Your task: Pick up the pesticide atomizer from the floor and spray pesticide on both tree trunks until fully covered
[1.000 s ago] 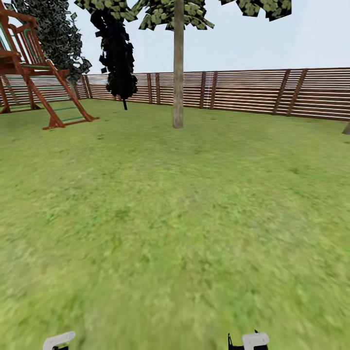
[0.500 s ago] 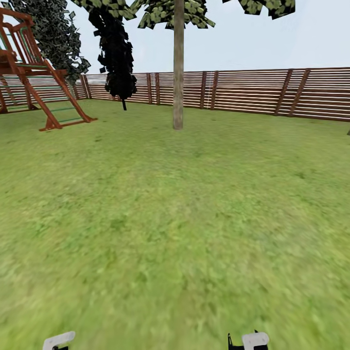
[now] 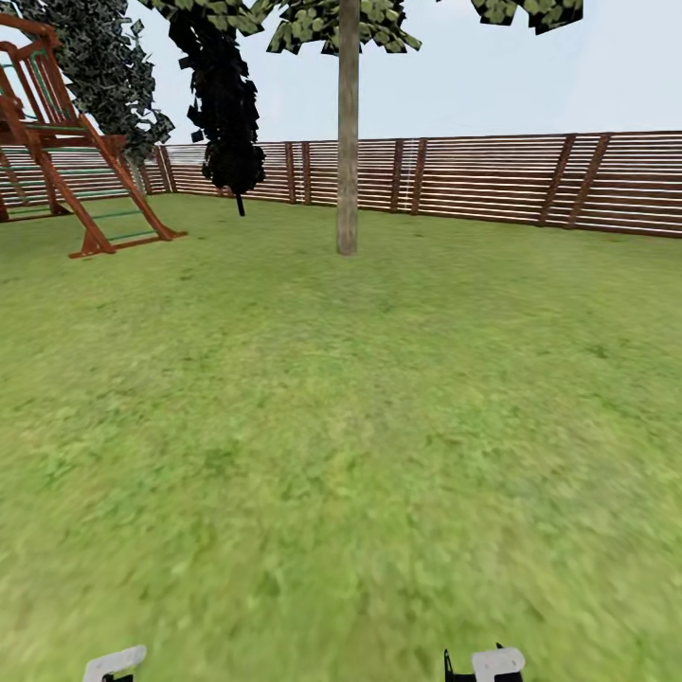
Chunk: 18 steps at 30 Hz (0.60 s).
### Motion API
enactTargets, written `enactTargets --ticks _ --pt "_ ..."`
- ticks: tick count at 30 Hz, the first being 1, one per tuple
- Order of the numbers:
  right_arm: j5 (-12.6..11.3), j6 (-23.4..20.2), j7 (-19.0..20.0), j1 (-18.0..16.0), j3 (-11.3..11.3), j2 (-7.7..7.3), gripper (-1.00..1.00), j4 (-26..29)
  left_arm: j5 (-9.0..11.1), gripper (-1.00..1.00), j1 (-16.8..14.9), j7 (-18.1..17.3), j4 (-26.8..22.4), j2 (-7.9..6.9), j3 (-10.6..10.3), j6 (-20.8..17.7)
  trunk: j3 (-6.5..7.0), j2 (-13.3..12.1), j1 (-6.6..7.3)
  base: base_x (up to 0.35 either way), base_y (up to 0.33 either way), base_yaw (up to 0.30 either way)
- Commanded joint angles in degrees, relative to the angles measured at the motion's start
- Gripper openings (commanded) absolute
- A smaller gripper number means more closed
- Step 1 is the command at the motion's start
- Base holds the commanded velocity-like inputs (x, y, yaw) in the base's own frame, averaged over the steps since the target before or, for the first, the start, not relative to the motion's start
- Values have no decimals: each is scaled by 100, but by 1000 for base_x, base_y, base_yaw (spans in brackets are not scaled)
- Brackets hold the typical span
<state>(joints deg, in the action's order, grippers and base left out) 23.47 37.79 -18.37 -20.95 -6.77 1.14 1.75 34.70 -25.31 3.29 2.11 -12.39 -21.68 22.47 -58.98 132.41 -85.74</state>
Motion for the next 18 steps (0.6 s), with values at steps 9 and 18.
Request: enactTargets --ticks 9,18 --pt "0 0 0 -2 0 0 100 -7 1 -100 0 5 0 -5 1 -6 0 0 0 340 0 0" --pt "0 0 0 -1 0 0 100 -2 1 -100 0 3 0 -5 1 -6 0 0 0 340 0 0"
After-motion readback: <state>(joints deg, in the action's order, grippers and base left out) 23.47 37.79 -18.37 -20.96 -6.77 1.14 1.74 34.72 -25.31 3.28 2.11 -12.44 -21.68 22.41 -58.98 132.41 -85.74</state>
